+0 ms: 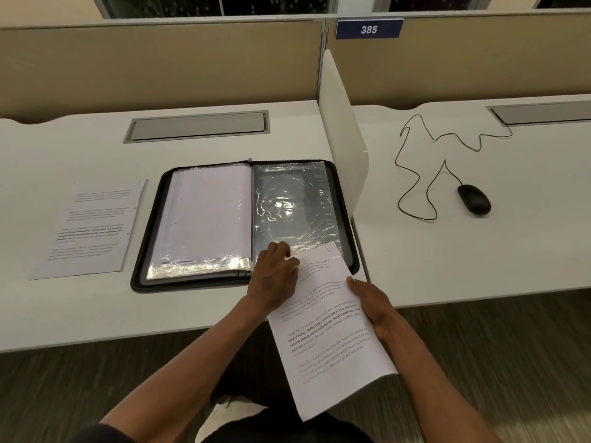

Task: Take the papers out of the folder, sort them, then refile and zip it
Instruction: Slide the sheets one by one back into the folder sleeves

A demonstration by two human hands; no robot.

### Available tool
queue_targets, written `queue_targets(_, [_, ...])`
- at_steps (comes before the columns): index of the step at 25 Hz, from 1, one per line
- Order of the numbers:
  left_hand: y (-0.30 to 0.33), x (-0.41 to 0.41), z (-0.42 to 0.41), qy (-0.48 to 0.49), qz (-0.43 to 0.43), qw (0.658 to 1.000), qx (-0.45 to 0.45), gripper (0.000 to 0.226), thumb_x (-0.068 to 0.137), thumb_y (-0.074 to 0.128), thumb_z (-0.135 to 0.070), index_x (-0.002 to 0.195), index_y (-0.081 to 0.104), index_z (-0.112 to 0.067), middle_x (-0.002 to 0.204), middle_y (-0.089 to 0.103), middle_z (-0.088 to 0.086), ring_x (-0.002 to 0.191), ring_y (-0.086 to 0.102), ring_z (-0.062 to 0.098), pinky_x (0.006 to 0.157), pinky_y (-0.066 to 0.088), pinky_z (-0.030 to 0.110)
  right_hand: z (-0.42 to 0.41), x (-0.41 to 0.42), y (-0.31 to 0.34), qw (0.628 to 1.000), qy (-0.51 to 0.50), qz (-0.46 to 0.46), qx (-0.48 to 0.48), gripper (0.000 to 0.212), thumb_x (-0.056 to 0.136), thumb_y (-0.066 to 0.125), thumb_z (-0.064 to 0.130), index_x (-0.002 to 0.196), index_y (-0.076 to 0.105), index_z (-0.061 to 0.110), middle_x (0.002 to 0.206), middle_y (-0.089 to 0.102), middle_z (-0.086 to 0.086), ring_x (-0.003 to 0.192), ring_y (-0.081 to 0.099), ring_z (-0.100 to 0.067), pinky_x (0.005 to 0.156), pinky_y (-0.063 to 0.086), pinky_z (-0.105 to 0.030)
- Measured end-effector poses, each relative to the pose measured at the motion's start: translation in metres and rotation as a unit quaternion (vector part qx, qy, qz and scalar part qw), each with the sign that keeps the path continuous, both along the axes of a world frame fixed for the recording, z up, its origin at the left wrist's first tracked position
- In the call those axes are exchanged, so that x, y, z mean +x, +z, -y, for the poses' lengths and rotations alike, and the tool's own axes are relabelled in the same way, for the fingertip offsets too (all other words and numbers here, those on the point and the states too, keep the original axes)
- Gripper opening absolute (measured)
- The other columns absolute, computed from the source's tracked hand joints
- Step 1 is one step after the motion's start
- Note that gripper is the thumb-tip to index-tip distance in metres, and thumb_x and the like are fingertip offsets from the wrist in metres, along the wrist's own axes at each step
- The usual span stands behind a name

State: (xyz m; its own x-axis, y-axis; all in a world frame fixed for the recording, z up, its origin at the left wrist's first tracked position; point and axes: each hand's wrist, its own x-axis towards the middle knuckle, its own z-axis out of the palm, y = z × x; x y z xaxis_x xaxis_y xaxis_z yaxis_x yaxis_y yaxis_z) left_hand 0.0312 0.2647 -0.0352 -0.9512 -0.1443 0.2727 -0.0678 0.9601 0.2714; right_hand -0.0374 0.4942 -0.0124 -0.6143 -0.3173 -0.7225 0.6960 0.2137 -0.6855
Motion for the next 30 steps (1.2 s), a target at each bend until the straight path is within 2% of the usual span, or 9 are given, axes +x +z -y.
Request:
queue_targets(3, [-0.006, 0.032, -0.021, 0.081, 0.018, 0.996, 0.032, 0.031, 0.090, 0.061, -0.041, 0.103, 0.074, -0.016, 0.095, 0.055, 0.000, 0.090, 0.050, 0.021, 0.077, 0.046, 0.037, -0.004, 0.000, 0.003, 1.000, 0.006, -0.009, 0.015, 0.027, 0.101, 0.058, 0.033, 0.108, 0.071, 0.011, 0.097, 0.078, -0.010, 0.088, 0.075, -0.028, 0.071, 0.060, -0.035])
queue_targets(6, [-0.018, 0.057, -0.038, 0.100, 0.074, 0.991, 0.047, 0.057, 0.093, 0.048, -0.058, 0.132, 0.060, -0.018, 0.125, 0.054, 0.002, 0.118, 0.048, 0.023, 0.098, 0.044, 0.042, -0.005, 0.001, 0.003, 0.987, 0.075, -0.106, 0.092, 0.028, 0.100, 0.058, 0.038, 0.102, 0.072, 0.013, 0.095, 0.077, -0.007, 0.080, 0.073, -0.019, 0.067, 0.056, -0.027])
queue_targets(9, [-0.021, 0.060, -0.042, 0.109, 0.092, 0.988, 0.058, 0.062, 0.094, 0.043, -0.060, 0.140, 0.052, -0.019, 0.143, 0.045, 0.004, 0.134, 0.037, 0.024, 0.110, 0.036, 0.048, -0.009, 0.000, -0.001, 0.891, 0.170, -0.328, 0.264, 0.028, 0.096, 0.061, 0.046, 0.105, 0.064, 0.019, 0.094, 0.069, 0.004, 0.077, 0.062, -0.011, 0.062, 0.042, -0.019])
queue_targets(11, [-0.021, 0.059, -0.041, 0.106, 0.105, 0.987, 0.062, 0.064, 0.095, 0.042, -0.060, 0.144, 0.048, -0.020, 0.148, 0.041, 0.004, 0.139, 0.032, 0.025, 0.114, 0.031, 0.049, -0.010, 0.004, -0.001, 0.834, 0.182, -0.408, 0.322, 0.033, 0.094, 0.064, 0.047, 0.116, 0.057, 0.023, 0.094, 0.062, 0.007, 0.077, 0.058, -0.010, 0.062, 0.040, -0.018])
queue_targets(16, [-0.022, 0.057, -0.035, 0.096, 0.113, 0.987, 0.055, 0.065, 0.096, 0.042, -0.060, 0.147, 0.045, -0.021, 0.152, 0.039, 0.005, 0.142, 0.029, 0.025, 0.115, 0.025, 0.048, 0.010, 0.026, -0.021, 0.695, 0.192, -0.638, 0.270, 0.040, 0.091, 0.069, 0.029, 0.127, 0.060, 0.015, 0.126, 0.061, -0.009, 0.116, 0.058, -0.025, 0.093, 0.055, -0.040])
queue_targets(19, [-0.021, 0.055, -0.029, 0.092, 0.110, 0.988, 0.063, 0.063, 0.095, 0.043, -0.060, 0.145, 0.047, -0.021, 0.153, 0.039, 0.005, 0.140, 0.032, 0.025, 0.114, 0.027, 0.045, 0.035, 0.035, -0.028, 0.601, 0.278, -0.702, 0.261, 0.042, 0.093, 0.065, 0.026, 0.132, 0.060, 0.012, 0.143, 0.053, -0.013, 0.140, 0.043, -0.031, 0.113, 0.041, -0.050])
queue_targets(25, [-0.016, 0.054, -0.020, 0.069, 0.118, 0.989, 0.049, 0.066, 0.095, 0.034, -0.059, 0.146, 0.047, -0.019, 0.155, 0.039, 0.006, 0.144, 0.027, 0.027, 0.116, 0.024, 0.046, 0.058, 0.019, -0.044, 0.604, 0.366, -0.646, 0.290, 0.052, 0.103, 0.040, 0.034, 0.150, 0.043, 0.014, 0.159, 0.037, -0.014, 0.150, 0.027, -0.031, 0.120, 0.026, -0.051])
queue_targets(27, [-0.015, 0.055, -0.016, 0.073, 0.098, 0.991, 0.050, 0.066, 0.094, 0.035, -0.057, 0.145, 0.049, -0.017, 0.152, 0.045, 0.005, 0.145, 0.028, 0.027, 0.116, 0.023, 0.047, 0.059, 0.016, -0.047, 0.619, 0.387, -0.614, 0.298, 0.056, 0.104, 0.028, 0.040, 0.155, 0.034, 0.017, 0.163, 0.028, -0.011, 0.152, 0.020, -0.029, 0.121, 0.027, -0.053])
queue_targets(30, [-0.012, 0.058, -0.013, 0.082, 0.099, 0.989, 0.078, 0.070, 0.093, 0.030, -0.058, 0.148, 0.043, -0.017, 0.152, 0.045, 0.001, 0.142, 0.030, 0.024, 0.115, 0.022, 0.043, 0.057, 0.021, -0.052, 0.610, 0.387, -0.607, 0.330, 0.058, 0.103, 0.029, 0.046, 0.155, 0.033, 0.022, 0.163, 0.031, -0.005, 0.150, 0.028, -0.030, 0.115, 0.035, -0.056])
